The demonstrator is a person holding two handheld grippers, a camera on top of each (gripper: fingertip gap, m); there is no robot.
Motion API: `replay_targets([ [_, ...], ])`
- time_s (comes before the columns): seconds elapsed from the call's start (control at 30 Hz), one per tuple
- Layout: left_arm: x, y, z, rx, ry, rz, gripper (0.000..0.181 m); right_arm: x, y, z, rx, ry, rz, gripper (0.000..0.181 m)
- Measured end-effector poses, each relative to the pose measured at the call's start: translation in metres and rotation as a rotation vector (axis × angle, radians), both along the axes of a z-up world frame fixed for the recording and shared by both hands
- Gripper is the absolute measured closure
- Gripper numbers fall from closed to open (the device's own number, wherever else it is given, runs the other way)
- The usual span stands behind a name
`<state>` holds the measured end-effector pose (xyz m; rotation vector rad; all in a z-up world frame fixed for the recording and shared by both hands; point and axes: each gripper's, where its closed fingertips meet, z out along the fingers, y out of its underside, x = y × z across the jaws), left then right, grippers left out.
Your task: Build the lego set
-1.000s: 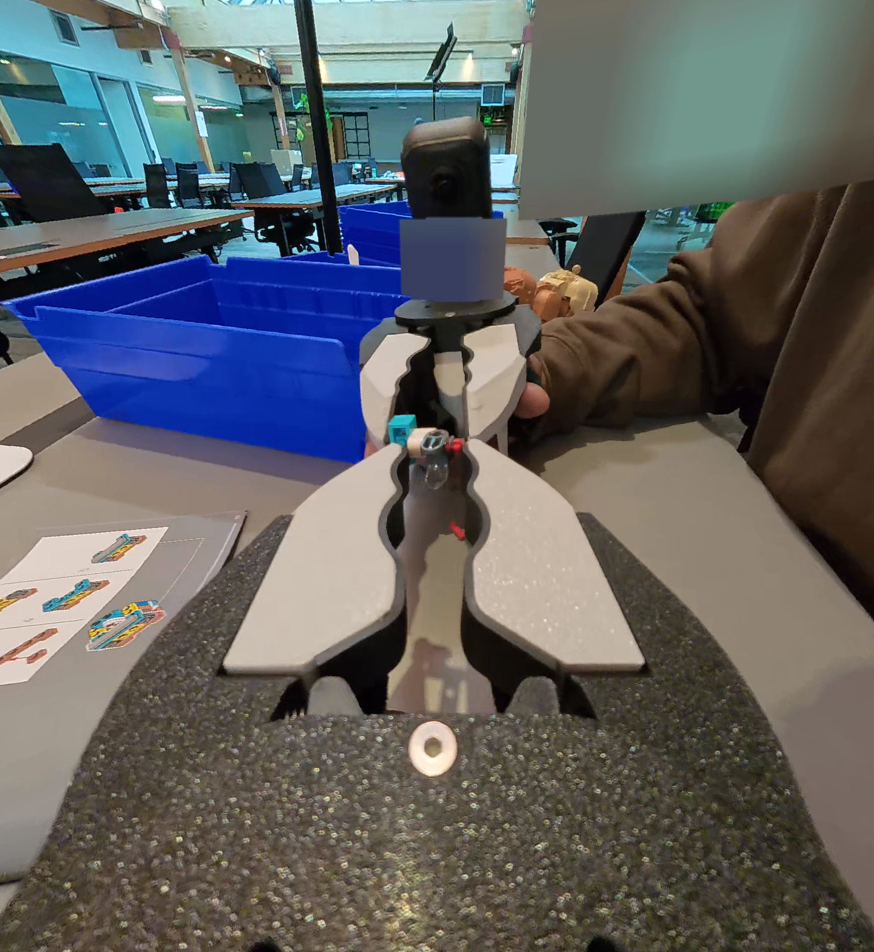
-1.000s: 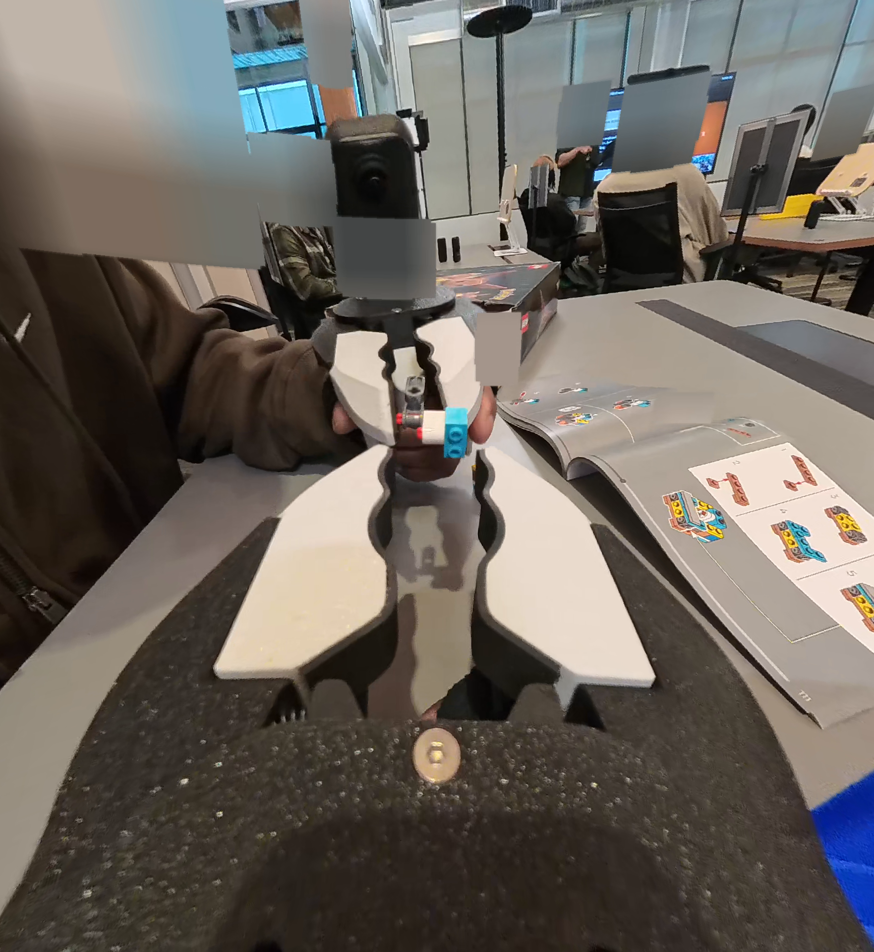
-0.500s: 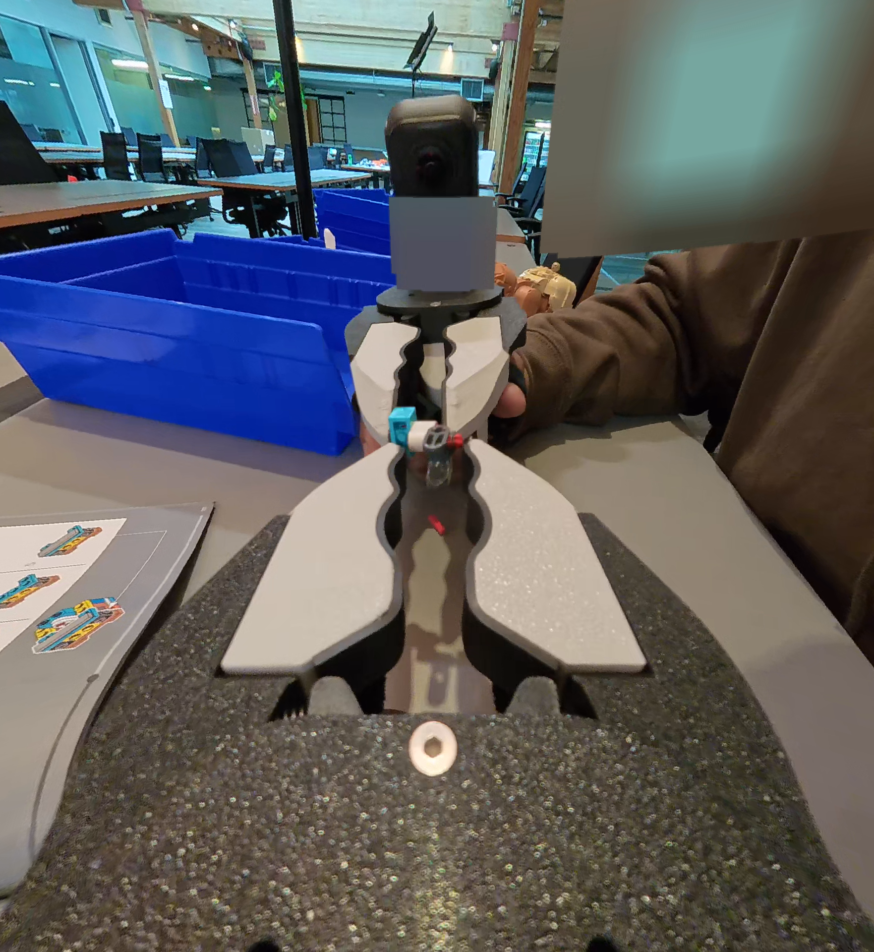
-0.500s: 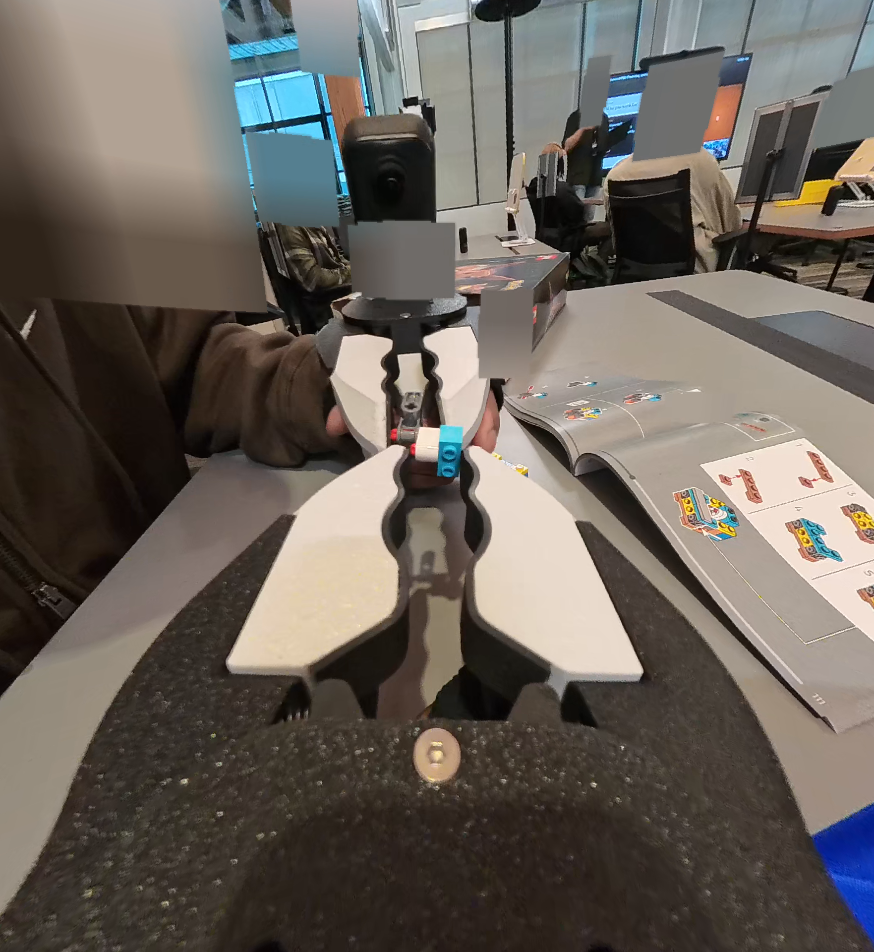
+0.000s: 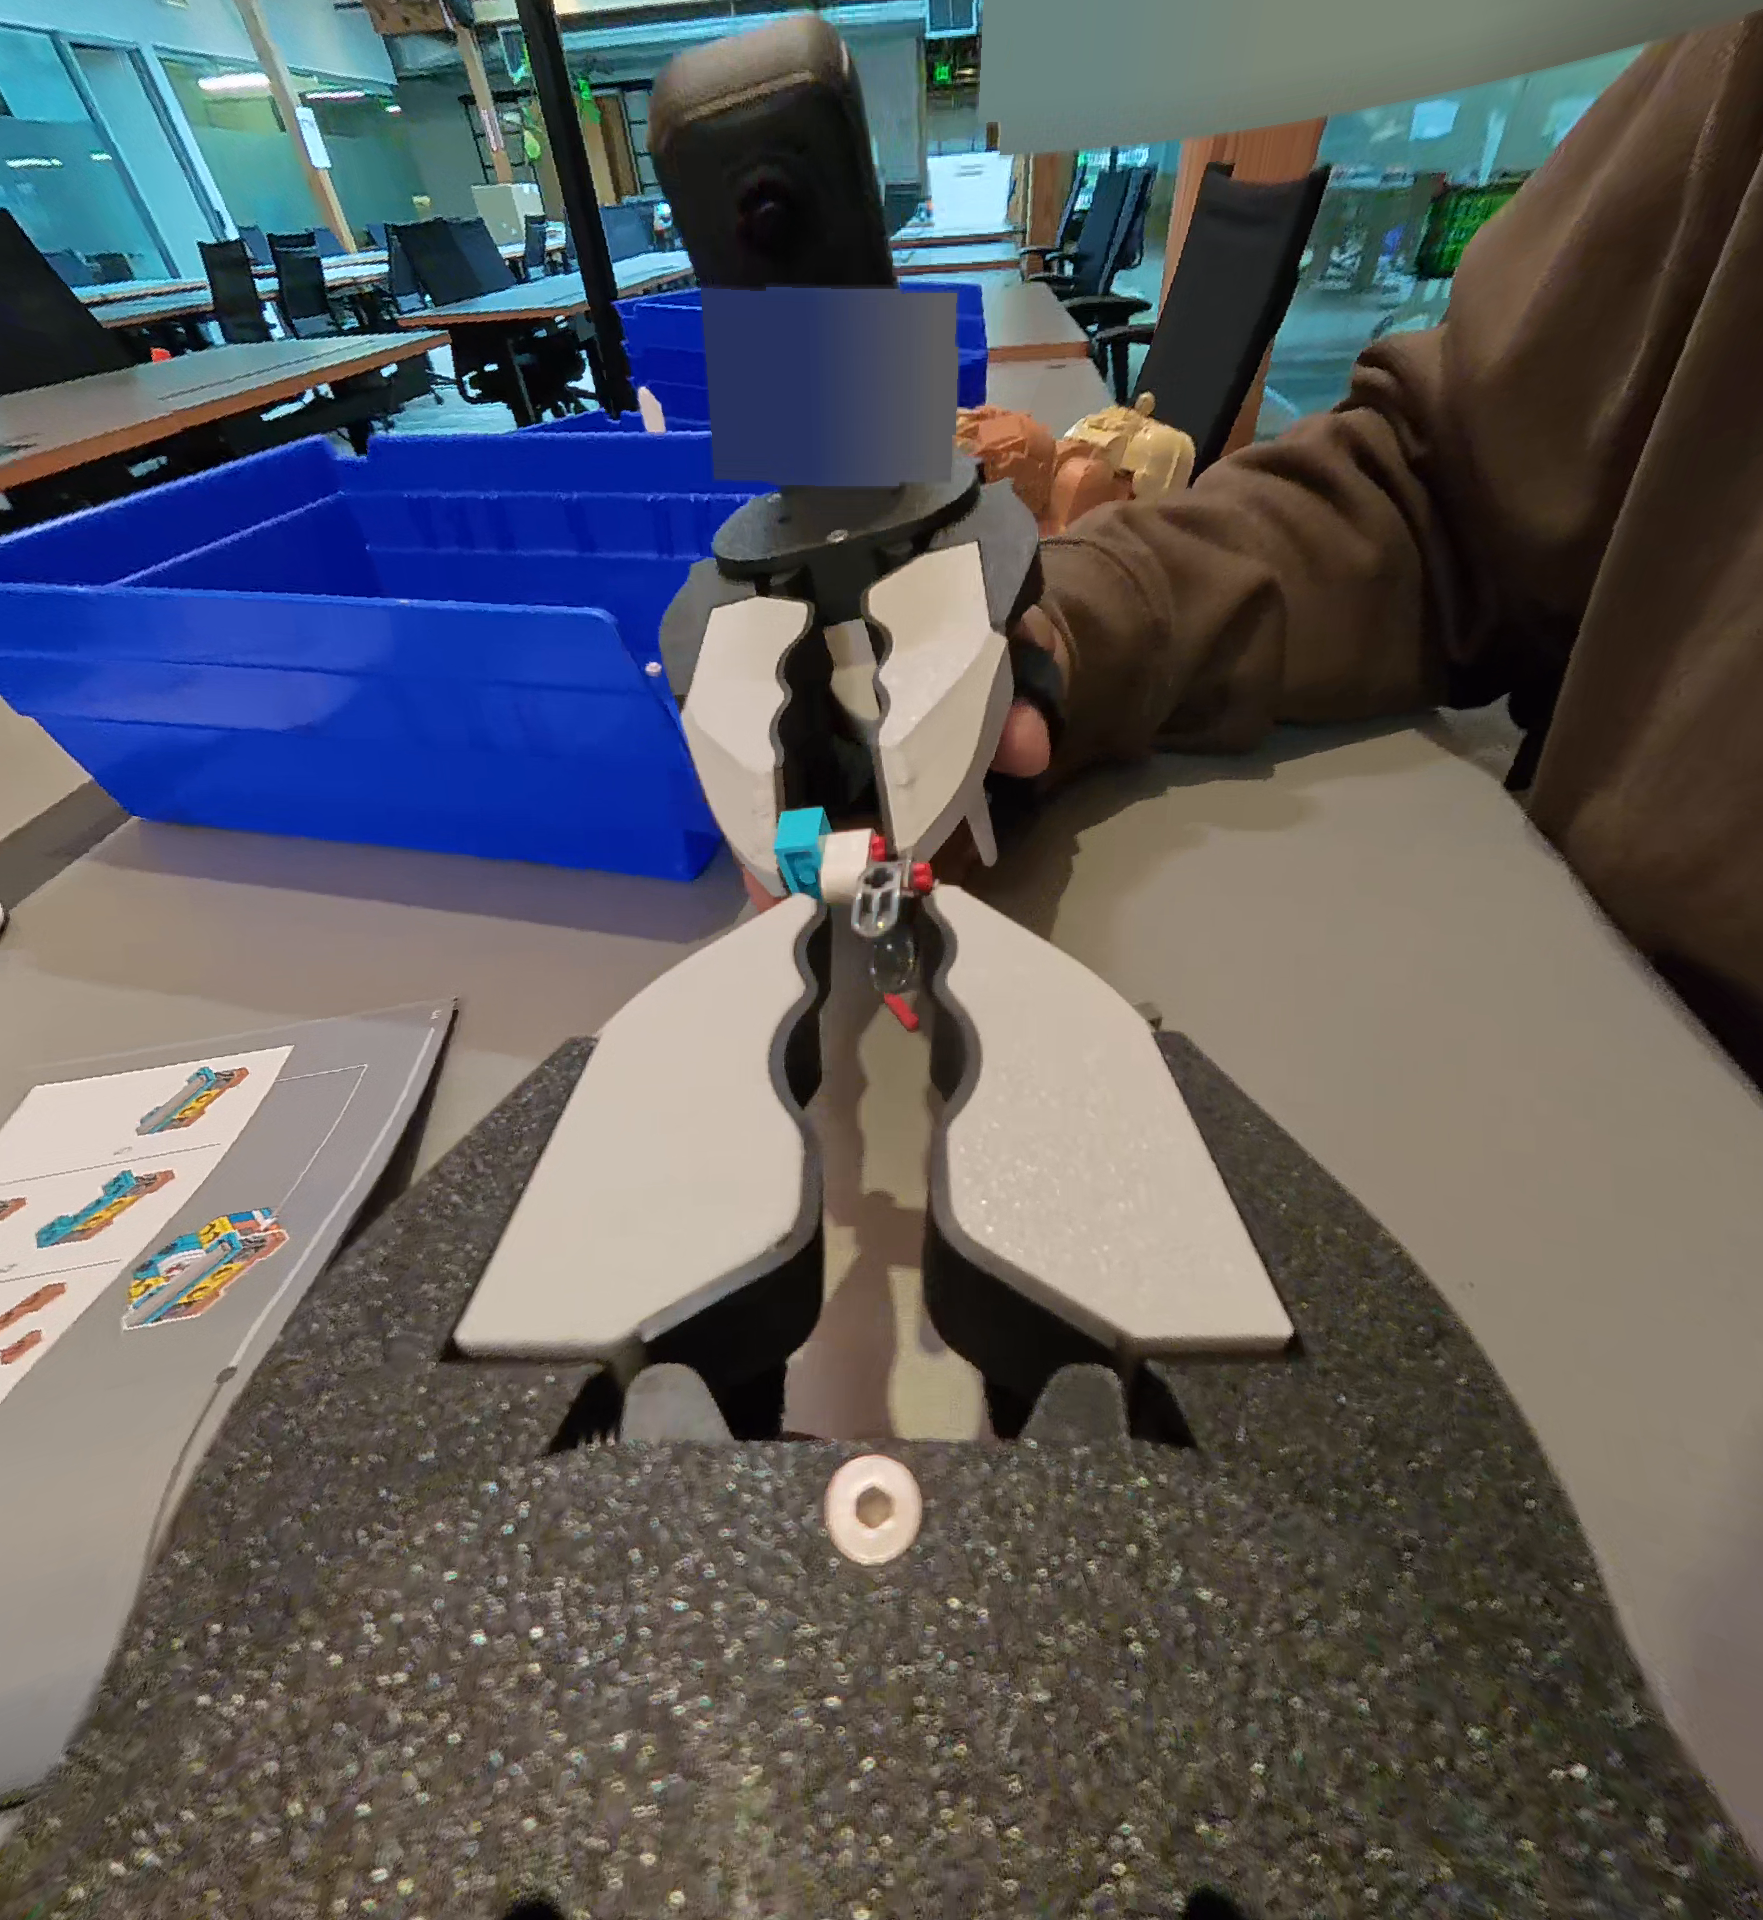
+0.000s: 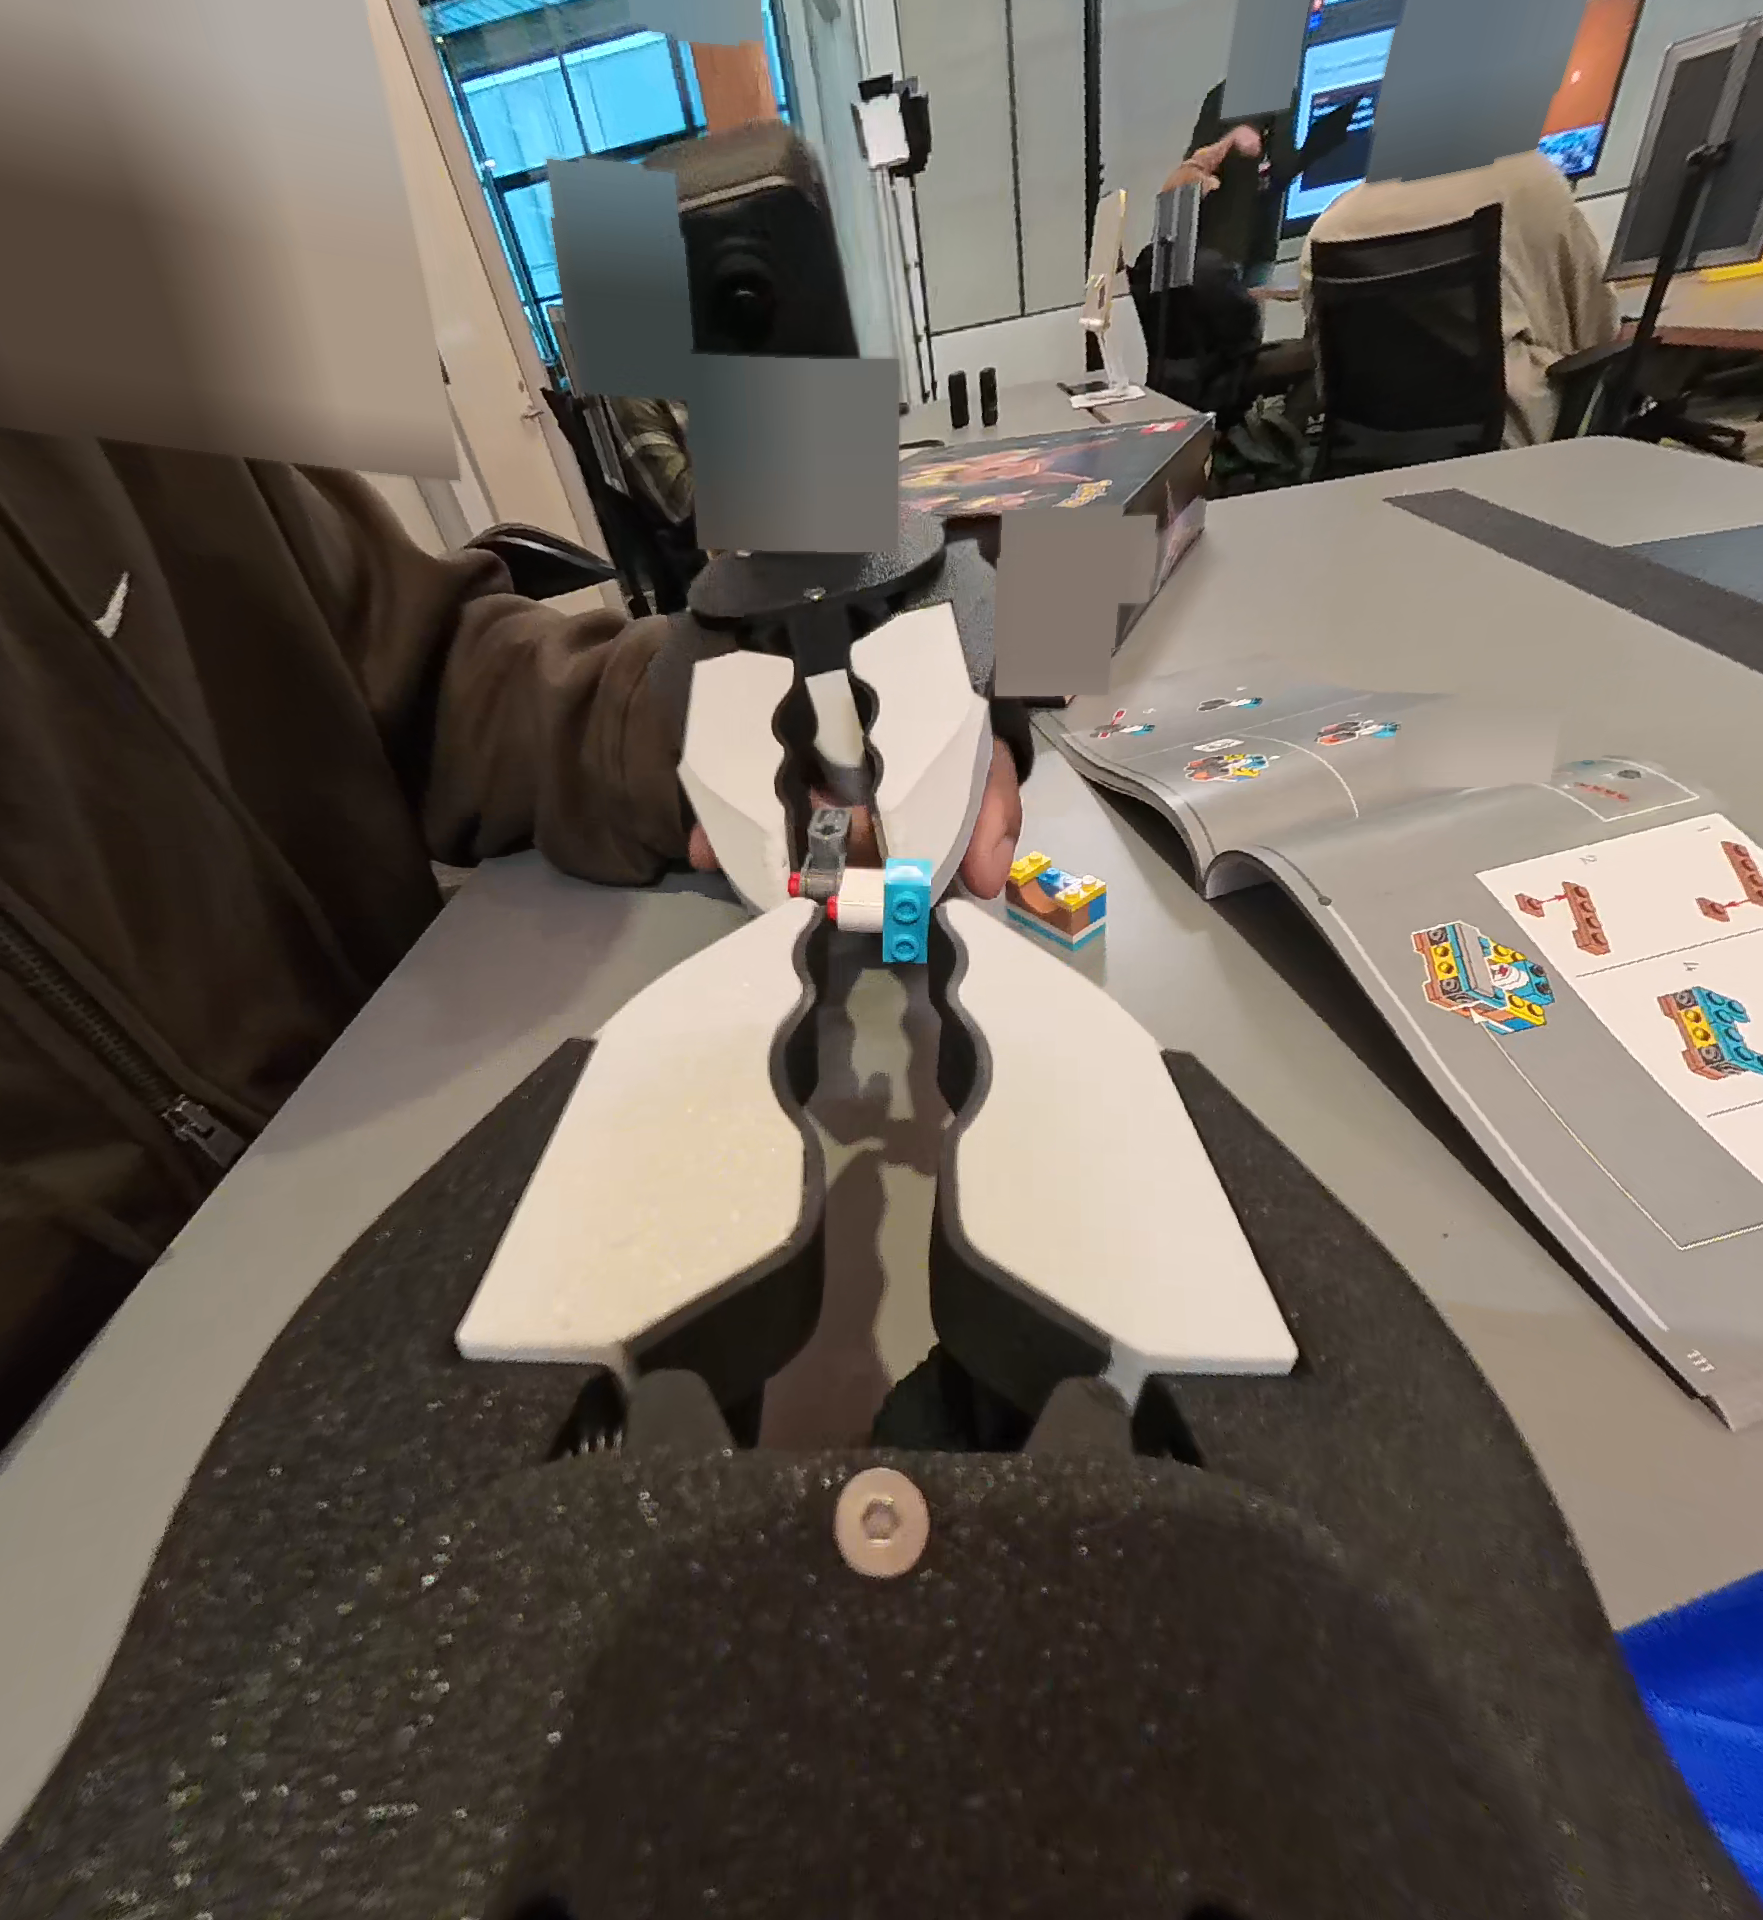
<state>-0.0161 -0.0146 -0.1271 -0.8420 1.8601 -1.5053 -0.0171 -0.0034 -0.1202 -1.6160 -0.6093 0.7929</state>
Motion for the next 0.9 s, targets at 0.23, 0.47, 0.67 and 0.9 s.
replay_targets([
  [0.23,0.0009,-0.0049,-0.0025,-0.009,0.002,-0.007,0.174,0.0015,-0.0001,0.0005,-0.013,0.021,0.009,0.162],
  [0.47,0.0015,-0.0048,-0.0023,-0.022,0.004,-0.005,0.174,0.0021,0.0003,0.0005,-0.018,0.028,0.010,0.162],
  [0.67,0.0012,-0.0050,-0.0024,-0.025,0.006,-0.009,0.174,0.0018,0.0001,0.0003,-0.023,0.031,0.016,0.162],
  [0.9,0.0013,-0.0051,-0.0024,-0.028,0.005,-0.012,0.174,0.0018,0.0000,0.0002,-0.023,0.031,0.017,0.162],
])
